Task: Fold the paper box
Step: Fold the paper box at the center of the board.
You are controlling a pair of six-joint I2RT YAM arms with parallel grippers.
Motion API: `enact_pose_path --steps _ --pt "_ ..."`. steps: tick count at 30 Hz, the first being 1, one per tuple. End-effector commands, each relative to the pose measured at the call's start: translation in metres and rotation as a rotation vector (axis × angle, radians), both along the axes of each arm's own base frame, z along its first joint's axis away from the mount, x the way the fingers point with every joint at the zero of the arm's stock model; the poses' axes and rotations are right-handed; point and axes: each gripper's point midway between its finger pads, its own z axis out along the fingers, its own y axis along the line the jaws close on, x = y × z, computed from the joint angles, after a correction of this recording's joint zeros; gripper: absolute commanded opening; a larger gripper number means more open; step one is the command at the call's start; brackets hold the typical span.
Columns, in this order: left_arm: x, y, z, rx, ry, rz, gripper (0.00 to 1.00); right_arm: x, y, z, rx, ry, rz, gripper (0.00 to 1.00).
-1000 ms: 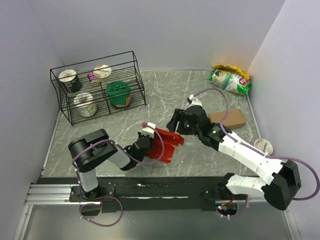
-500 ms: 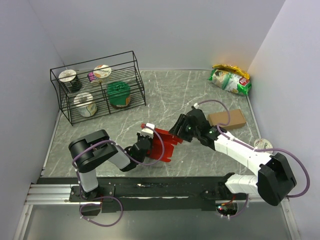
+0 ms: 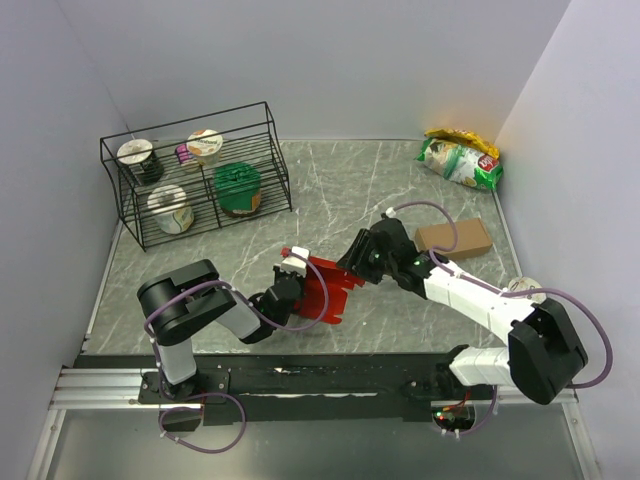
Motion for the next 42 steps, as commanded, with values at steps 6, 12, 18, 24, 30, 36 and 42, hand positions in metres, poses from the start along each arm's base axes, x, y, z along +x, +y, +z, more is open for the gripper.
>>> enact_pose_path --steps 6,12,18,24,30,36,42 --pt "-0.001 0.000 0.004 -0.002 -0.020 0.013 0.04 0.013 -0.001 -0.012 0.024 -0.003 -0.053 0.57" --pt "-0.002 -0.001 0.005 0.002 -0.025 0.010 0.04 0.021 -0.003 -0.015 0.052 -0.022 -0.087 0.56" --pt "-0.004 -0.003 0.005 0.007 -0.027 0.006 0.04 0.032 0.001 -0.011 0.111 -0.040 -0.115 0.54" --pt "-0.005 -0.004 0.005 0.012 -0.029 0.002 0.04 0.043 0.006 -0.009 0.142 -0.061 -0.116 0.53" --pt "-0.007 -0.007 0.004 0.023 -0.033 -0.009 0.04 0.049 0.010 -0.002 0.169 -0.085 -0.105 0.52" --pt "-0.008 -0.009 0.003 0.034 -0.036 -0.013 0.04 0.055 0.015 0.007 0.204 -0.122 -0.082 0.45" --pt "-0.009 -0.010 0.003 0.039 -0.039 -0.015 0.04 0.058 0.018 0.007 0.194 -0.142 -0.048 0.36"
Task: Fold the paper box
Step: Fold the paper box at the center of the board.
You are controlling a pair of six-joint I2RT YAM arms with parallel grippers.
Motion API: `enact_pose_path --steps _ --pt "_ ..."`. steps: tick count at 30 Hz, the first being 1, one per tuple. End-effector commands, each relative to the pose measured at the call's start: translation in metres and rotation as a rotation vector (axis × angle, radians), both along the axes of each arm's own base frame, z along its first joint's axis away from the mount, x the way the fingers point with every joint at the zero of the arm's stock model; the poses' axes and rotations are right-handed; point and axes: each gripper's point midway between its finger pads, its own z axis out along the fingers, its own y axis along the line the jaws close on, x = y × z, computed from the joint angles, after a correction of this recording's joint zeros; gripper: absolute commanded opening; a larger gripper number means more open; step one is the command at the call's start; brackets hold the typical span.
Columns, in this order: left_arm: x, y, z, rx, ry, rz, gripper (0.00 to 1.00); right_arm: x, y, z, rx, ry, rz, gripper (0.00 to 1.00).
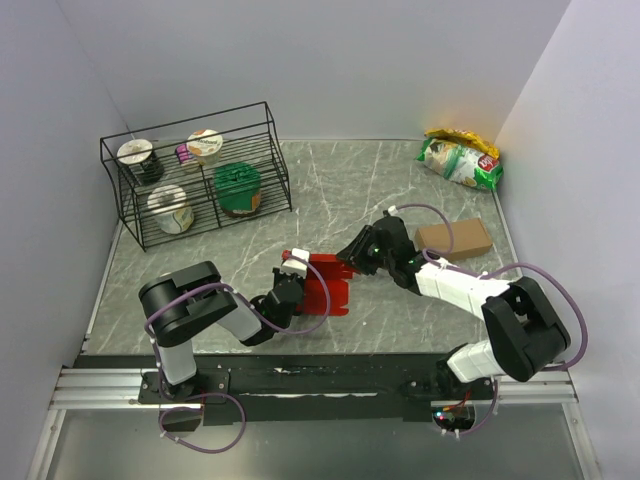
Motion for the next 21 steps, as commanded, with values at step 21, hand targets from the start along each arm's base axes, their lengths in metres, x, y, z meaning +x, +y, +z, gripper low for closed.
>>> enact_pose_path --steps 21 --pt "-0.003 -0.012 -0.010 0.032 0.067 0.006 0.01 0.010 -0.001 0.015 0.026 -0.119 0.005 0.62"
